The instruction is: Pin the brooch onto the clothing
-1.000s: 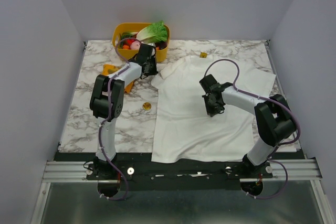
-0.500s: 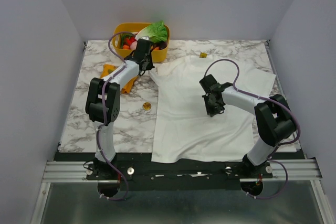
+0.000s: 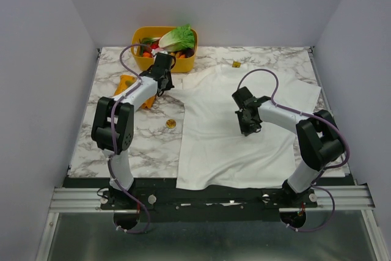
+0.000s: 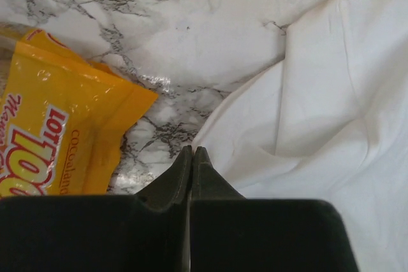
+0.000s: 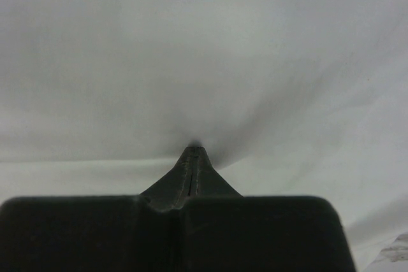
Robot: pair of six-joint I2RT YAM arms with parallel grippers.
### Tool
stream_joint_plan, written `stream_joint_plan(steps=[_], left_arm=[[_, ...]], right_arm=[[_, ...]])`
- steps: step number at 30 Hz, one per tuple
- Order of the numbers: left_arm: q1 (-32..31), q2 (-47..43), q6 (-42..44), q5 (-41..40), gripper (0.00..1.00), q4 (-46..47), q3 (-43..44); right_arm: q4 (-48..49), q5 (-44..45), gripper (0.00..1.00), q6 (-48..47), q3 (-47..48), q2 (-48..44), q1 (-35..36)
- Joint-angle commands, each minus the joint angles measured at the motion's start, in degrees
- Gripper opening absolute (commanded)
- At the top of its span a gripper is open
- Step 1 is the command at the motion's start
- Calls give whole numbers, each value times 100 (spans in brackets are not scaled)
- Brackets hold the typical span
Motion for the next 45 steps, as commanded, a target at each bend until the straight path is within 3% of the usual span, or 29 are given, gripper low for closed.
stream_joint_plan(steps=[1,4,7,12,22,32,36,37,40,45], left_arm=[[-15,-586,-106,-467,25,-226,-372],[-15,-674,-36,-554,58,-341,-408],[-15,-666,25,-468,69,-306,-303],[-15,-157,201,112,69,-262,232],[-41,1495,500,869,68,-780,2139],[-147,2058,562,1238,67,-543,2097],[-182,2243,588,1247,54,-587,2159],[-182,2269,562,1247,37,-579,2193],[-182,2340,536,1247,0,-587,2255],[-182,2209,518,695,0,-552,2325]], right_arm=[[85,-95,1,-7,-183,257,54],[94,-121,0,-7,-183,266,63],[94,-139,1,-25,-175,274,54],[76,-139,1,-24,-175,248,54],[15,-95,0,-33,-166,213,45],[-20,-77,0,-51,-122,231,54],[6,-51,0,-60,-104,230,54],[-11,-42,0,-68,-96,239,54],[-12,-51,0,-69,-78,248,54],[-3,-60,0,-77,-78,231,54]])
